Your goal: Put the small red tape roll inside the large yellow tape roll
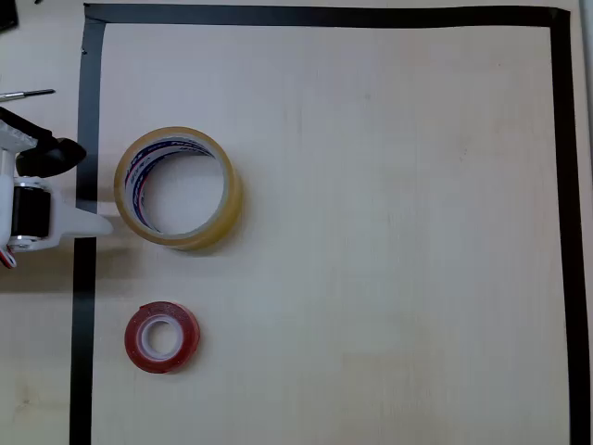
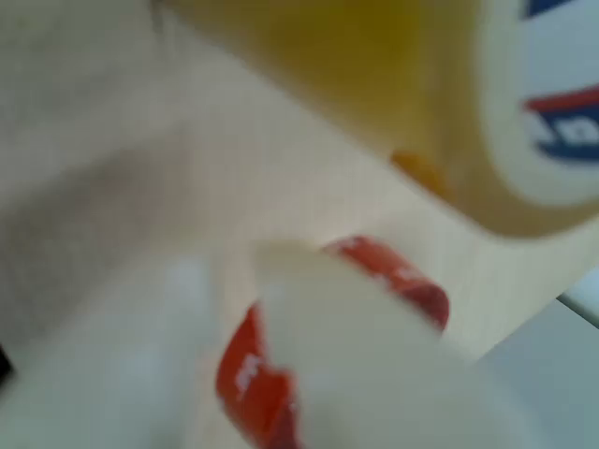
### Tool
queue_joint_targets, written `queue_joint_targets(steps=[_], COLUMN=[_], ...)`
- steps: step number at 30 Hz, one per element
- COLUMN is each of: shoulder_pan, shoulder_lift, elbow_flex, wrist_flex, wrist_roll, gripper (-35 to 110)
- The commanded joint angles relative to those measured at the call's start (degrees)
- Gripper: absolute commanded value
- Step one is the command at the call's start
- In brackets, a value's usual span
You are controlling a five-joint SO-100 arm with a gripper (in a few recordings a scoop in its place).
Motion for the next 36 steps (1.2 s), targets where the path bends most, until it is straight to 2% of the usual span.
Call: queue_joint_targets(steps=[1,5,11,16,20,27,28,32,36], shoulder_pan=[-2.6,-3.1,-2.8,3.6,10.8,19.4,20.3,21.5,21.7], shoulder_lift=[-20.0,-28.7,-31.2,-44.0,-53.2,-76.1,-77.3,-76.6,-74.9], elbow_flex=[-44.0,-50.5,-51.8,-56.3,-54.9,-57.2,-57.0,-55.0,-54.2], wrist_flex=[6.8,8.7,9.3,9.9,4.2,1.6,1.4,1.1,1.1], wrist_roll=[-2.1,-1.9,-1.7,-2.1,-2.9,-2.9,-2.9,-2.9,-2.9], gripper=[0,0,0,0,0,0,1,19,22])
